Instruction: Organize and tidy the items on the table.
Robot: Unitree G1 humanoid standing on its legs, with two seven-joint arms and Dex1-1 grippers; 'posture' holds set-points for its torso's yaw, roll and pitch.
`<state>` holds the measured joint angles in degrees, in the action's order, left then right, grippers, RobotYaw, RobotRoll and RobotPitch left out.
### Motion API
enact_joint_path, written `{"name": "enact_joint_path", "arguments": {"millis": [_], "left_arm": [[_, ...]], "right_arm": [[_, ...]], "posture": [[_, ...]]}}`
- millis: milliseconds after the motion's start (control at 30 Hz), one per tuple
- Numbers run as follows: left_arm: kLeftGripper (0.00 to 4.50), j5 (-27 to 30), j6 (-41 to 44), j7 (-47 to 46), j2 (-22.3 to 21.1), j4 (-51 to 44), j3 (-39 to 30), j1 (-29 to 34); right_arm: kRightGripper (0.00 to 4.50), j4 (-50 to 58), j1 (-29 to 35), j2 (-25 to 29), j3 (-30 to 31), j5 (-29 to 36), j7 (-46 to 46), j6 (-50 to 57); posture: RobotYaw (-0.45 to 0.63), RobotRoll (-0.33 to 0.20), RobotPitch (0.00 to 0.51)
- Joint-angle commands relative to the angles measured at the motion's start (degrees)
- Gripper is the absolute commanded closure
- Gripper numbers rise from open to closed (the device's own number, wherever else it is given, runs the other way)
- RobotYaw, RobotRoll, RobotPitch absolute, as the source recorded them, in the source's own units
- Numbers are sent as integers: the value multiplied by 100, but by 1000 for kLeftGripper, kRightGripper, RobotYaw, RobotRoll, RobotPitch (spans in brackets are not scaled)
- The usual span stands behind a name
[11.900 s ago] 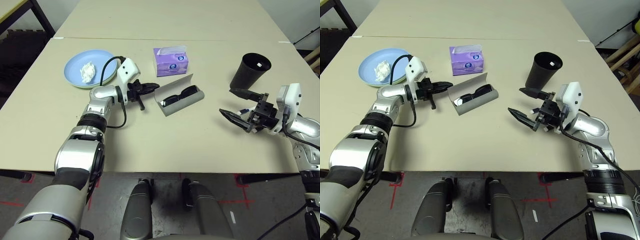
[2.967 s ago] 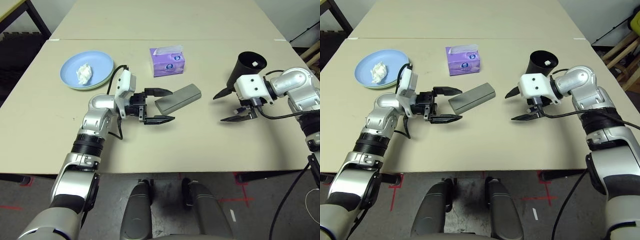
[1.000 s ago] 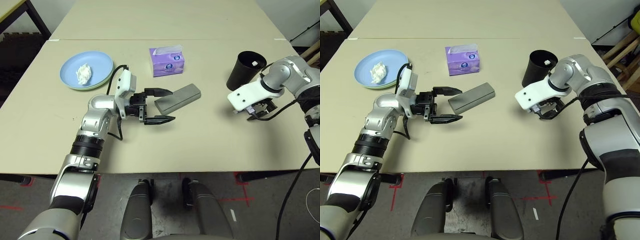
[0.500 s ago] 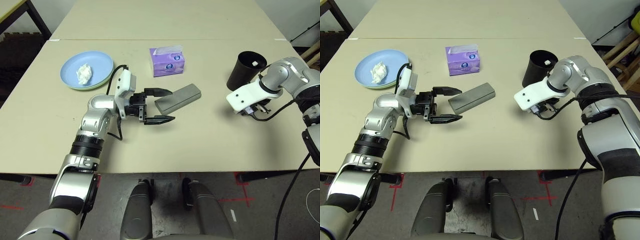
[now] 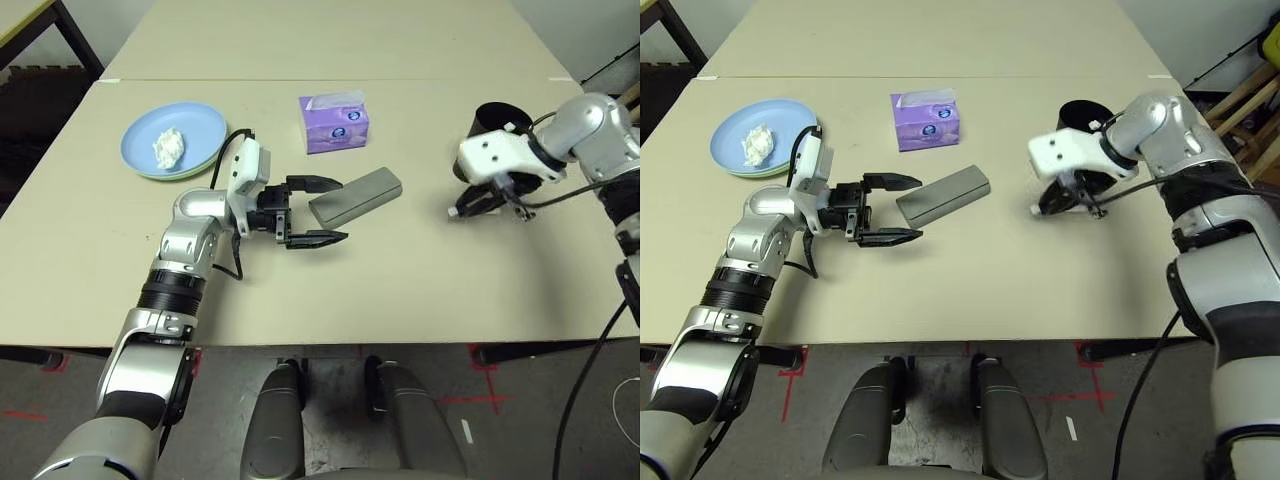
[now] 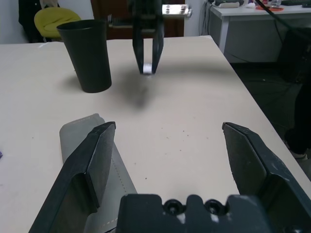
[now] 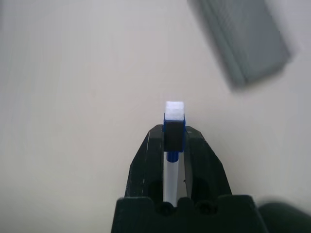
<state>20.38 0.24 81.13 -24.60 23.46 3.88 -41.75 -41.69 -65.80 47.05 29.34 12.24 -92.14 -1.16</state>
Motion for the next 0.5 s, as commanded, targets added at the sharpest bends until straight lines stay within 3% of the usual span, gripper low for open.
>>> {"name": "enact_joint_path", "arguments": {"millis": [33, 233, 500], "left_arm": [[0, -18, -68, 30, 43, 21, 56, 2], [0, -20, -79, 5, 58, -37, 51, 74], [0, -21, -73, -5, 75, -54, 47, 128]], "right_arm": [[4093, 675, 372, -68, -780, 977, -24, 1270], [4093, 2378, 1751, -665, -2333, 1758, 1450, 2148], [4093, 3774, 2846, -2367, -3572, 1642, 4163, 1203]], "posture": [[114, 0, 206], [105, 0, 206], [100, 0, 205]]}}
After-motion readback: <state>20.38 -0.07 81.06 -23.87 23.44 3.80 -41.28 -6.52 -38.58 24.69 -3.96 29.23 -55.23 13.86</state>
